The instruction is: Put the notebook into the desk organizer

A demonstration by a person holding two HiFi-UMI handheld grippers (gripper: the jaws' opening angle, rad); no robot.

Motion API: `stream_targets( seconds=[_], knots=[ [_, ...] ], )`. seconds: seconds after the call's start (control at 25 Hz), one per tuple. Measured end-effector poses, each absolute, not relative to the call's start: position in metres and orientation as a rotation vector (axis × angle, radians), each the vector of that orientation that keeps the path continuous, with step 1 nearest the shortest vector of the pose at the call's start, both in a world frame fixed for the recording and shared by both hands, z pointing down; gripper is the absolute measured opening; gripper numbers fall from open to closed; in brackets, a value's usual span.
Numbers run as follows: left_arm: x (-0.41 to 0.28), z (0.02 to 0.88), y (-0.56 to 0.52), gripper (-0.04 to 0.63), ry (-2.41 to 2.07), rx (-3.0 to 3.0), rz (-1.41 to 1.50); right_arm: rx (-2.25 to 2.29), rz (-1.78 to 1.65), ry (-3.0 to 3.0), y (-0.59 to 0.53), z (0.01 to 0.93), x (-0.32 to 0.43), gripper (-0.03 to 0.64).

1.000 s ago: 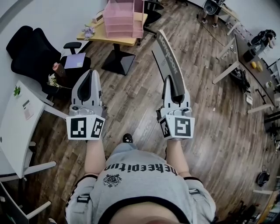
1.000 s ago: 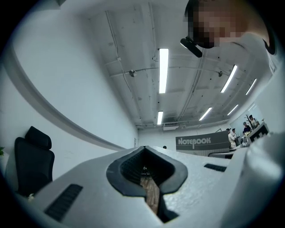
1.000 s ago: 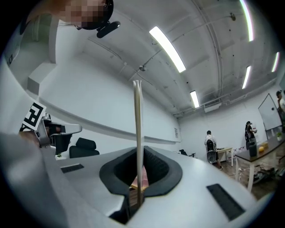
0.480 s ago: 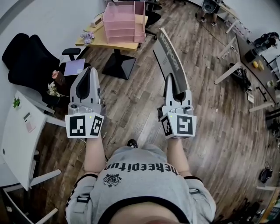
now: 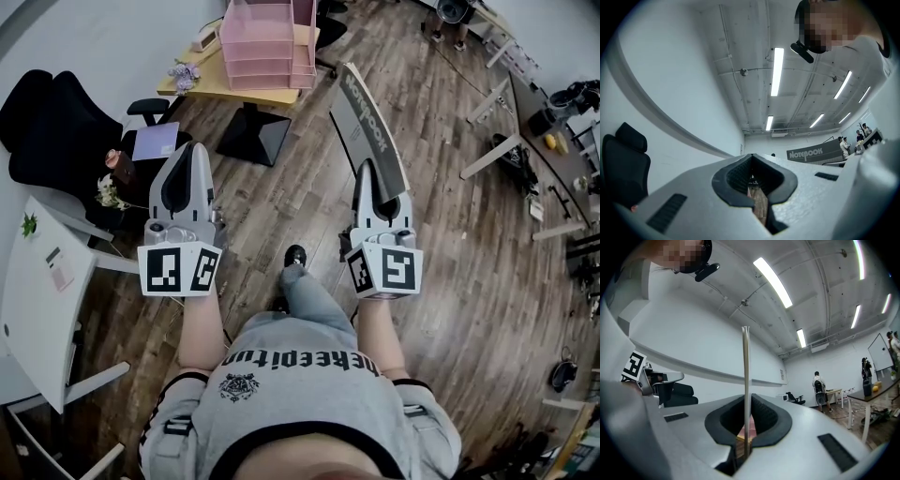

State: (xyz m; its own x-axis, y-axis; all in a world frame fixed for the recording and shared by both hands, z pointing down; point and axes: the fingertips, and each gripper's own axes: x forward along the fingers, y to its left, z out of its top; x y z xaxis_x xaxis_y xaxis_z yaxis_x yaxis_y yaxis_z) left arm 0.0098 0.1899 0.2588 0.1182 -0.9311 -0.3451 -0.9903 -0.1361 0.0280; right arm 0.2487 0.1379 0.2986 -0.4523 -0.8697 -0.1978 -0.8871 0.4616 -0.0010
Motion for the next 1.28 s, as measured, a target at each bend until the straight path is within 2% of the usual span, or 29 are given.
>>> stream_targets(
  seconds=[0.64,1.28],
  knots=[
    [-0.055,0.243,0.049,0.0,1.951,-2.099,0.432,-1.471,0.18,2.545,-0.024,0.284,0.178,0.009],
    [-0.08,0.235,-0.074,0.0,1.961,-2.055,0.414,-1.404,0.187,2.571,-0.158,0.282,0.142,0.009]
  ],
)
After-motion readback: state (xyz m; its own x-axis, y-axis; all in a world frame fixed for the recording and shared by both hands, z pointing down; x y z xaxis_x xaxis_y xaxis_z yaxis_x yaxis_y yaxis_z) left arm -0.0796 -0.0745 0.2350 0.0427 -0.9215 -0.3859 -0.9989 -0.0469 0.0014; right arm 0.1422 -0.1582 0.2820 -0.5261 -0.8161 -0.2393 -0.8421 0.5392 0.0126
